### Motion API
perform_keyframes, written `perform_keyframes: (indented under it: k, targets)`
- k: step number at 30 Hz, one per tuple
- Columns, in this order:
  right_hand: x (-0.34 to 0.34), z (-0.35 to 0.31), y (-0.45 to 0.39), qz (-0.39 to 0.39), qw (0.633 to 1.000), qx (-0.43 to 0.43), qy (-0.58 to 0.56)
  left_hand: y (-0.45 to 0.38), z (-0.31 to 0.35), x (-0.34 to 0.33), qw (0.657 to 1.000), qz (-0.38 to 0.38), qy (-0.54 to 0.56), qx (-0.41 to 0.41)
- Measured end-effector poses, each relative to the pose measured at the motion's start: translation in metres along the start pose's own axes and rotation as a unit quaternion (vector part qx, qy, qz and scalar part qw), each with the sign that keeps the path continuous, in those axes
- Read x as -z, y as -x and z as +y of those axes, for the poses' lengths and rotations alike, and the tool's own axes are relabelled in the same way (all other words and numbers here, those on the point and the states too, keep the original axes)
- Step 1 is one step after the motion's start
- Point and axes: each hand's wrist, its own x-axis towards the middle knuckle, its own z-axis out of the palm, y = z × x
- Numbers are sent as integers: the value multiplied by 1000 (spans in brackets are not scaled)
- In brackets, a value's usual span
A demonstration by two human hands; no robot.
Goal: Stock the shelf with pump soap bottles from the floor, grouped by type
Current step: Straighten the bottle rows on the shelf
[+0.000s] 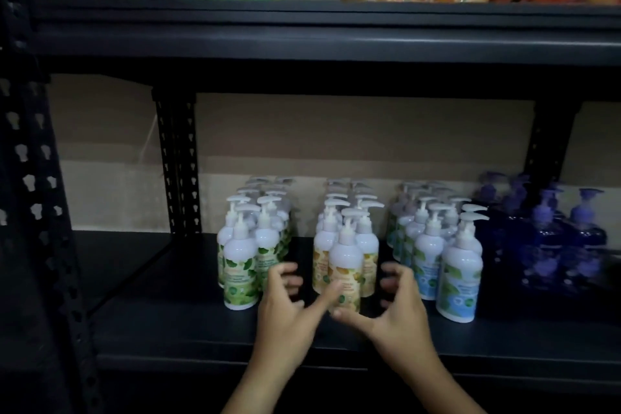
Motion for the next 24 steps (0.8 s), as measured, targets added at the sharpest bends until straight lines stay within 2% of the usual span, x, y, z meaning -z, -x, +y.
perform_keyframes:
  k: [3,7,13,18,24]
  targets:
    - [1,8,-27,-120,991,-43,-34,-32,4,-17,994,-96,34,38]
    - [-3,23,-53,-210,970,-30,-120,-57,1,-26,972,-220,87,8]
    - [-2,31,-73,-254,942,-10,-222,-90,-18,-27,965,-250,74,-23]
    - [-3,42,-84,-308,923,8,-230,-93,-20,-37,951,-289,95,-60]
    - [-2,49,-98,-316,919,38,-233,-100,-30,-48,960,-261,91,-53]
